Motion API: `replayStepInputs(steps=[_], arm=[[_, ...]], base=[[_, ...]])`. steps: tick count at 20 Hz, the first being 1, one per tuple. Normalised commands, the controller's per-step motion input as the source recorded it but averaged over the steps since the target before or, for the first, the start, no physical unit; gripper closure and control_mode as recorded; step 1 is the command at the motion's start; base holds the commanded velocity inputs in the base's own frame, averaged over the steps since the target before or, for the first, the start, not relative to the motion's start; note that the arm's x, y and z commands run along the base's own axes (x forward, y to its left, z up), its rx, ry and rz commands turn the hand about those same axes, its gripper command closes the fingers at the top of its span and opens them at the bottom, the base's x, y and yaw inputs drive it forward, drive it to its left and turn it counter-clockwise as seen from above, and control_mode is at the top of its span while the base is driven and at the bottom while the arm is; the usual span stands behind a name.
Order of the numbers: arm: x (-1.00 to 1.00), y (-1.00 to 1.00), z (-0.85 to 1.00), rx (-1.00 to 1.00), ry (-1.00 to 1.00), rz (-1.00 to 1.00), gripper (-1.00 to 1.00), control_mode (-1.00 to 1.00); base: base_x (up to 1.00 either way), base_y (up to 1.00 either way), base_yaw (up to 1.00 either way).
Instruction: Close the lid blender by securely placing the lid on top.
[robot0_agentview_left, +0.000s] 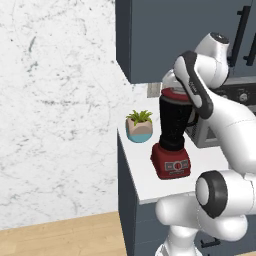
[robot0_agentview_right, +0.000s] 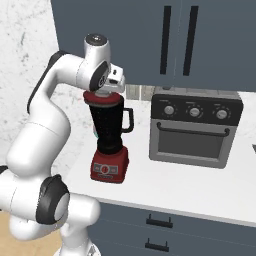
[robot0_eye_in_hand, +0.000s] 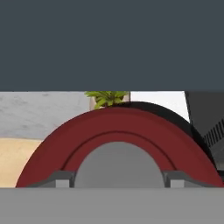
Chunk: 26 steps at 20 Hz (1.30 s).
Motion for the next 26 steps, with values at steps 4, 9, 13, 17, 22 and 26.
replayStepInputs(steps=[4, 9, 13, 17, 22, 26], arm=[[0.14, -0.05, 0.0, 0.0, -0.05, 0.06, 1.0, -1.0], [0.0, -0.19, -0.03, 0.0, -0.16, 0.07, 1.0, -1.0], [0.04, -0.11, 0.0, -0.01, -0.2, 0.07, 1.0, -1.0], [0.19, 0.0, 0.0, -0.01, -0.19, 0.07, 1.0, -1.0], [0.17, -0.02, 0.0, -0.01, -0.14, 0.07, 1.0, -1.0], [0.0, -0.21, -0.06, -0.02, -0.02, 0.05, 1.0, -1.0]], base=[[0.0, 0.0, 0.0], [0.0, 0.0, 0.0], [0.0, 0.0, 0.0], [0.0, 0.0, 0.0], [0.0, 0.0, 0.0], [0.0, 0.0, 0.0]])
